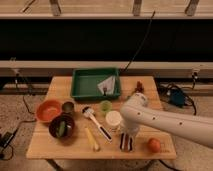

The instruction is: Place eraser in red bowl

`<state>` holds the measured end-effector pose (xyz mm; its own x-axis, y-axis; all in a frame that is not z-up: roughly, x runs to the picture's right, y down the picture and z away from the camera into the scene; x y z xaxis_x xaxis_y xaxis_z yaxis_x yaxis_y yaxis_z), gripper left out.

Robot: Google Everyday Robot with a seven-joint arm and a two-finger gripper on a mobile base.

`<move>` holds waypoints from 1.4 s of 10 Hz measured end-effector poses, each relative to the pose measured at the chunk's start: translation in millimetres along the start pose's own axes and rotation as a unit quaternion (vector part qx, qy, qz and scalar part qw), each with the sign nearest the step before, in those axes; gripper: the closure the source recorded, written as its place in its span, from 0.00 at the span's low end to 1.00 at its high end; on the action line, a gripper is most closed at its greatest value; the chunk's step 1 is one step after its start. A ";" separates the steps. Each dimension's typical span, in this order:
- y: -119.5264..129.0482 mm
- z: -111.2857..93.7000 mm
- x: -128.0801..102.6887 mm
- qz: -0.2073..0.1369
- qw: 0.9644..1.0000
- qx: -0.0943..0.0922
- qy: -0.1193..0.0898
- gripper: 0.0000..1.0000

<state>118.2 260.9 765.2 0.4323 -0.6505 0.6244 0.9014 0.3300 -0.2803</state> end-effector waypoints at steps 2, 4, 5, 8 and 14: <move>6.9 4.6 7.8 0.002 1.000 -0.003 0.011 0.35; 10.1 9.9 10.5 0.002 1.000 -0.004 0.017 0.35; 11.3 14.7 9.6 0.003 1.000 -0.006 0.018 0.35; 11.0 25.5 7.8 0.006 1.000 -0.010 0.018 0.46; 10.4 4.2 17.8 0.044 0.999 -0.018 0.017 0.99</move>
<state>135.2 255.7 776.5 0.5092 -0.6437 0.5713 0.8603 0.3626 -0.3583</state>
